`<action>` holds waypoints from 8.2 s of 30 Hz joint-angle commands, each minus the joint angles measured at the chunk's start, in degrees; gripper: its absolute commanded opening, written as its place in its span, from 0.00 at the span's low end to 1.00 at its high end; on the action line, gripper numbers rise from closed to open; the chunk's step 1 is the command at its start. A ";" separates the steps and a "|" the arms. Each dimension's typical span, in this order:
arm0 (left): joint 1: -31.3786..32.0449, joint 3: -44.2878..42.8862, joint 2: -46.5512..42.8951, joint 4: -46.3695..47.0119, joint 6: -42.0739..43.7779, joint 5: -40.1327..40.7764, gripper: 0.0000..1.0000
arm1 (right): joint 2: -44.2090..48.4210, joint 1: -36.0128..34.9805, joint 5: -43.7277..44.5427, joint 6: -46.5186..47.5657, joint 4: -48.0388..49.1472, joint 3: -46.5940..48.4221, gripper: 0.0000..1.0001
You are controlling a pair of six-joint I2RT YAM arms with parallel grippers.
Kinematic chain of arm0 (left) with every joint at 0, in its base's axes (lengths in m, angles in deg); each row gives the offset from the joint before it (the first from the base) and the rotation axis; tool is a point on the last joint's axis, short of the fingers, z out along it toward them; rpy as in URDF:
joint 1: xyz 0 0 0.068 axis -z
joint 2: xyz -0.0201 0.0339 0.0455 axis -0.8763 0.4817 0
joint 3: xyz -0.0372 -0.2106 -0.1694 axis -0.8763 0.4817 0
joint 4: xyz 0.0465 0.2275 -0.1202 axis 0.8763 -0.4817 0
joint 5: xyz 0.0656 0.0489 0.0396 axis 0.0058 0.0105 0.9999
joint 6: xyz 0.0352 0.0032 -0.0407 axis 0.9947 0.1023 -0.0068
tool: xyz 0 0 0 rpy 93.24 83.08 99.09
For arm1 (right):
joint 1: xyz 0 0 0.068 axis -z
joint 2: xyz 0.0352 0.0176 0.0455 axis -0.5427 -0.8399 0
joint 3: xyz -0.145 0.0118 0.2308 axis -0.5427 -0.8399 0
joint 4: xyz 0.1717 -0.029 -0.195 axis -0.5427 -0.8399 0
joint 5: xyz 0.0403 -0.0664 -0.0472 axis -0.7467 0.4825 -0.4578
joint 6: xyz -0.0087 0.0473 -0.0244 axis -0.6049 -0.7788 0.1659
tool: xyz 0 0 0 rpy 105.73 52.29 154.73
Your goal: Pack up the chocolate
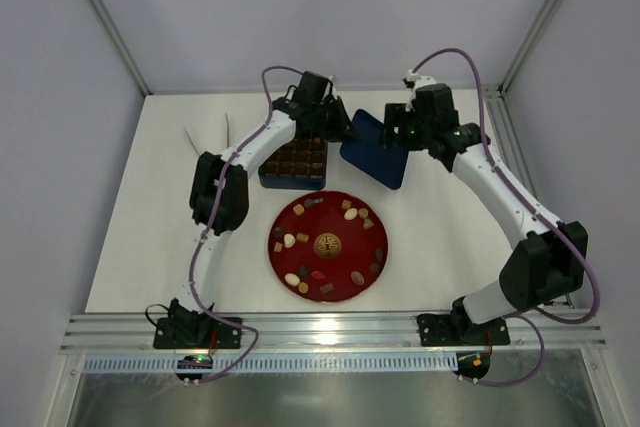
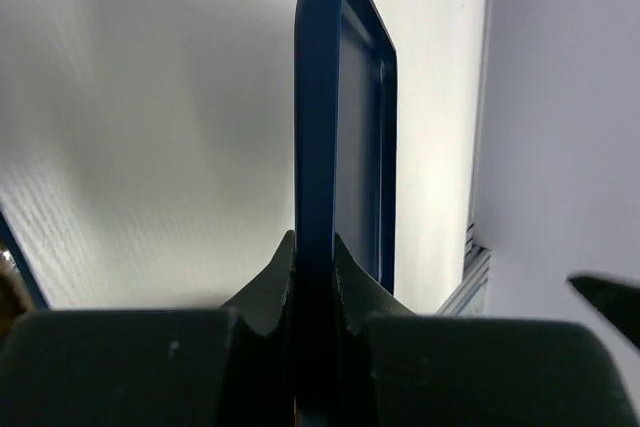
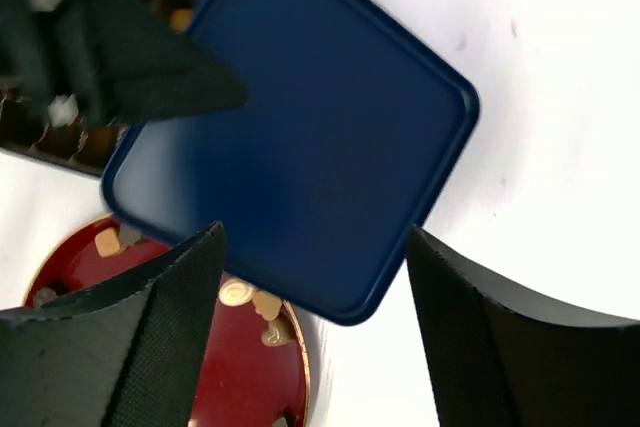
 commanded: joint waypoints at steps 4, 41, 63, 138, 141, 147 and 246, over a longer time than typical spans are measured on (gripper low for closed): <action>-4.15 -0.82 -10.16 -4.25 -4.57 -6.73 0.00 | 9.34 -17.91 18.00 15.06 4.00 -2.48 0.79; -7.58 14.47 -25.36 -6.01 -4.93 -16.76 0.02 | -7.43 -40.96 51.85 50.32 14.29 2.00 0.15; -15.22 4.90 -23.96 -4.52 -2.82 -11.22 0.95 | -4.71 -41.57 54.40 48.13 11.22 5.25 0.04; -20.24 38.82 -20.00 5.42 -3.09 18.22 0.03 | -46.99 -4.83 -49.57 -61.04 69.84 16.24 0.04; -20.50 38.38 -20.44 4.63 -2.56 18.22 0.04 | -47.25 -4.39 -50.89 -60.42 69.84 16.06 0.04; -21.03 37.76 -21.23 4.19 -1.59 18.57 0.07 | -47.43 -4.31 -52.21 -56.03 65.01 17.11 0.04; -21.12 33.63 -18.33 1.55 0.87 16.11 0.12 | -35.56 1.67 -44.48 -28.52 25.81 12.37 0.50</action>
